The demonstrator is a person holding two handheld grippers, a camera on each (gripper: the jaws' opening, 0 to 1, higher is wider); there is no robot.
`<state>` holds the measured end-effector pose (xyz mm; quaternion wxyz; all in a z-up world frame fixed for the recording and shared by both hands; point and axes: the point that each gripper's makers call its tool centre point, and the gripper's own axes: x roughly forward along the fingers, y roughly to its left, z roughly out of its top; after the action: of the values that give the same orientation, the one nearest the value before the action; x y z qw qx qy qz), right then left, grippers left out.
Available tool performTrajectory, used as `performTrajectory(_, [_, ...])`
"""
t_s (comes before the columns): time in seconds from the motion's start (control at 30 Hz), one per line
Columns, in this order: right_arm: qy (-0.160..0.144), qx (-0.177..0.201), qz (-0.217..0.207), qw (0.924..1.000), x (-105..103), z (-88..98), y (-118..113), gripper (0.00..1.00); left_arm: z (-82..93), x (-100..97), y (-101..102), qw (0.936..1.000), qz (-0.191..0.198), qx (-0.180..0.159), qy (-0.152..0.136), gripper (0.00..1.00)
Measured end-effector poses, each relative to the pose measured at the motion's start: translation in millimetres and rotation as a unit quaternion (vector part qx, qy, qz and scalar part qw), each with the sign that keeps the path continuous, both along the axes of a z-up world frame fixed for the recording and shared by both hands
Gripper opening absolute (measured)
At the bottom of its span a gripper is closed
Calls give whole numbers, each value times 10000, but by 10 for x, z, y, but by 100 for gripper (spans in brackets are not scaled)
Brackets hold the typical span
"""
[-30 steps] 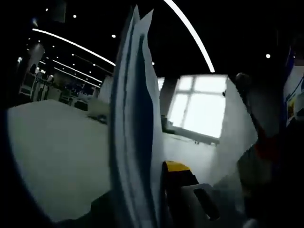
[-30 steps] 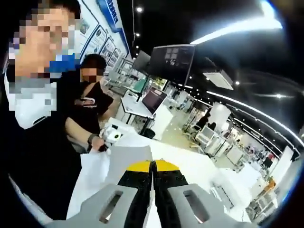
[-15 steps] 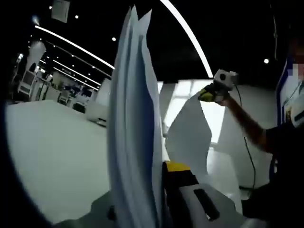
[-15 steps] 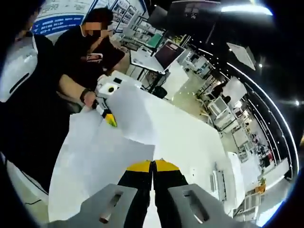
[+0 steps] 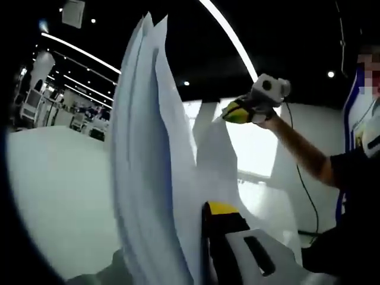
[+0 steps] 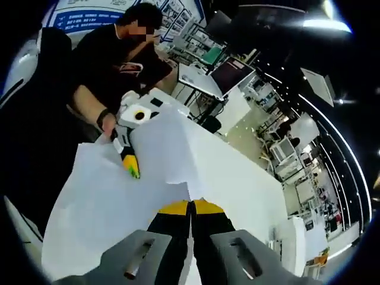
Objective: Organize the stack of printing papers by aligning and flattening the scattered papers on the table
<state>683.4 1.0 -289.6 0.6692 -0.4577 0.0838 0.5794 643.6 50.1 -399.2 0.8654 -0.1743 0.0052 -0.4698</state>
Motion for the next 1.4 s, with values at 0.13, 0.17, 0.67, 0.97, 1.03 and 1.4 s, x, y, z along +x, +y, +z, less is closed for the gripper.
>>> performTrajectory(0.13, [156, 2, 2, 9999, 22, -108, 83, 0, -3, -9, -16, 10000, -39, 29, -11, 11])
performTrajectory(0.17, [192, 26, 11, 9998, 20, -123, 108, 0, -5, -10, -21, 10000, -51, 37, -8, 12])
performTrajectory(0.67, [505, 449, 466, 9966, -128, -161, 727, 0, -35, -6, -48, 9998, -123, 151, -22, 14])
performTrajectory(0.97, [501, 402, 908, 9938, -303, -234, 1135, 0, -40, -13, -52, 9998, -124, 156, -17, 14])
performTrajectory(1.03, [517, 411, 963, 9932, -329, -244, 1183, 0, -39, -13, -50, 9998, -124, 150, -20, 14])
performTrajectory(1.4, [552, 551, 1086, 9910, -367, -235, 1270, 0, -42, -9, -38, 9998, -88, 190, -75, 10])
